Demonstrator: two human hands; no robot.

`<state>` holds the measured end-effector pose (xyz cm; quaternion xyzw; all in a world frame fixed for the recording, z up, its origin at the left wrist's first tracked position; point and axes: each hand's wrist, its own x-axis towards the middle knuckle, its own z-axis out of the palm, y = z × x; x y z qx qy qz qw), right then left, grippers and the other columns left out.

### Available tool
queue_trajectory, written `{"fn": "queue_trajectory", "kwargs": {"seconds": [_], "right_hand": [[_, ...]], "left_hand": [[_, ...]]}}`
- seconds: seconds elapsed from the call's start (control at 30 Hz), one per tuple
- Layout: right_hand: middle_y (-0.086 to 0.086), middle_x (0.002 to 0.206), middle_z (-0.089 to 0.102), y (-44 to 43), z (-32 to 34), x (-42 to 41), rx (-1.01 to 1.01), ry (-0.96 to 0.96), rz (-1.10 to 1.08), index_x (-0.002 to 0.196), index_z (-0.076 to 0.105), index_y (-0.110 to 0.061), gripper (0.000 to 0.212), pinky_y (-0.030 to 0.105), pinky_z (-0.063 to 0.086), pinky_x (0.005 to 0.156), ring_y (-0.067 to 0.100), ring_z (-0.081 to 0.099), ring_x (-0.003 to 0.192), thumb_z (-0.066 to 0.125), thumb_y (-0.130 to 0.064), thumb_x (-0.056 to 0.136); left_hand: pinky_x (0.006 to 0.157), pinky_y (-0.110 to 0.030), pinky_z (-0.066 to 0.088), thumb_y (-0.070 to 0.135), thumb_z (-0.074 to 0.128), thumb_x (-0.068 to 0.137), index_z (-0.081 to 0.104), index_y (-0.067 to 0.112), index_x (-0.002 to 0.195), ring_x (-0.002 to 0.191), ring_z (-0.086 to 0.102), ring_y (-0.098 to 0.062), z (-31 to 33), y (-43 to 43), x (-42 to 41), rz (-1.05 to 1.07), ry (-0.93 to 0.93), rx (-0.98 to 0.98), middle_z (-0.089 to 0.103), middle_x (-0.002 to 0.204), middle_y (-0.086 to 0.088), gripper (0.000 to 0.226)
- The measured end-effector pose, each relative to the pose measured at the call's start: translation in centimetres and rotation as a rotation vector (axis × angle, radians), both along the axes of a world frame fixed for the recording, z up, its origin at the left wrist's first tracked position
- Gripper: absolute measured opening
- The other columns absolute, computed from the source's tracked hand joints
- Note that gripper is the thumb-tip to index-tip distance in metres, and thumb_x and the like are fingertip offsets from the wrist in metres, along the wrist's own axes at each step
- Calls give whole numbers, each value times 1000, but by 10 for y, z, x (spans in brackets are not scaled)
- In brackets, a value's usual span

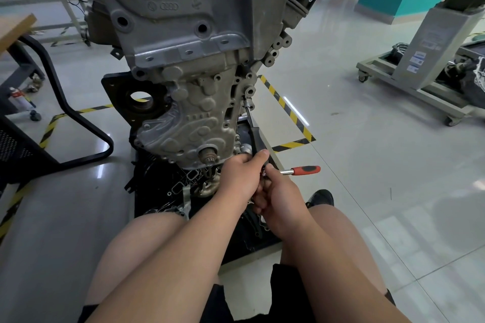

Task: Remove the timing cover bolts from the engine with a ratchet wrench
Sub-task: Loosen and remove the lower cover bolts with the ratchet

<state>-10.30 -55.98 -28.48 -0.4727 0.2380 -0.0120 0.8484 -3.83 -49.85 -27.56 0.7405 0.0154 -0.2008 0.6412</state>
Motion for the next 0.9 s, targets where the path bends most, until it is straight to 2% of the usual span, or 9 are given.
{"fn": "queue_trajectory", "kwargs": {"seconds": [0.1, 0.17, 0.23, 0.3, 0.4, 0.53, 0.63, 0.73, 0.9], "right_hand": [[1, 57, 49, 2, 1, -2, -202, 15, -69, 80, 53, -13, 30, 25, 34, 43, 11, 41, 41, 43, -31, 101], [-3, 72, 61, 4, 2, -4, -358, 25, -92, 106, 60, -26, 16, 28, 45, 53, 8, 56, 56, 47, -31, 99], [-5, 98, 69, 4, 0, -5, -529, 27, -90, 132, 49, -37, 34, 32, 52, 76, 10, 66, 87, 48, -31, 99], [-6, 111, 68, 5, -2, -6, -696, 16, -80, 144, 35, -38, 47, 27, 49, 82, 9, 65, 99, 46, -30, 100], [-24, 86, 60, 9, -3, -6, -833, 16, -70, 144, 27, -42, 50, 26, 49, 72, 0, 64, 82, 47, -30, 100], [-32, 82, 51, 10, -5, -6, -923, 4, -88, 149, 27, -36, 53, 31, 49, 79, 1, 59, 81, 47, -30, 100], [-23, 88, 62, 8, -6, -4, -837, 13, -85, 144, 30, -39, 47, 27, 48, 70, -2, 61, 73, 46, -30, 100], [-12, 103, 68, 4, -7, -2, -598, -1, -105, 139, 38, -40, 41, 24, 49, 74, 2, 65, 87, 45, -30, 100], [-2, 54, 50, -2, -3, 2, -98, 32, -108, 86, 53, -10, 28, 24, 34, 41, 11, 38, 39, 41, -29, 102]], "left_hand": [[45, -22, 39, 41, 66, 87, 67, -4, 83, 38, 47, -15, -2, -1, 2, 19, -13, -9, 56, 49, -7, 45], [53, -26, 44, 40, 68, 85, 70, 1, 80, 48, 55, -15, -3, -2, 3, 35, -16, -18, 63, 58, -6, 39], [53, -22, 46, 39, 69, 85, 72, 7, 76, 53, 59, -11, -6, -3, 4, 42, -16, -22, 66, 59, 0, 33], [54, -19, 46, 39, 69, 85, 72, 8, 77, 55, 60, -7, -7, -2, 5, 37, -23, -14, 66, 59, 5, 32], [61, -23, 47, 39, 70, 85, 71, 1, 87, 61, 60, -10, -9, -2, 6, 36, -16, -7, 70, 73, -6, 39], [56, -19, 50, 40, 69, 85, 72, 4, 86, 59, 64, -4, -9, -3, 7, 19, -4, -7, 74, 80, -7, 36], [47, -14, 45, 40, 68, 86, 72, 13, 76, 49, 59, 3, -6, -1, 6, 16, -4, -2, 69, 59, 7, 29], [44, -18, 39, 43, 66, 87, 65, 19, 63, 40, 51, 3, -1, -1, 4, 9, -7, 18, 58, 44, 13, 34], [35, -13, 32, 42, 63, 89, 59, 10, 65, 34, 48, -10, 3, 1, 1, -7, 17, -6, 52, 41, 3, 40]]}}
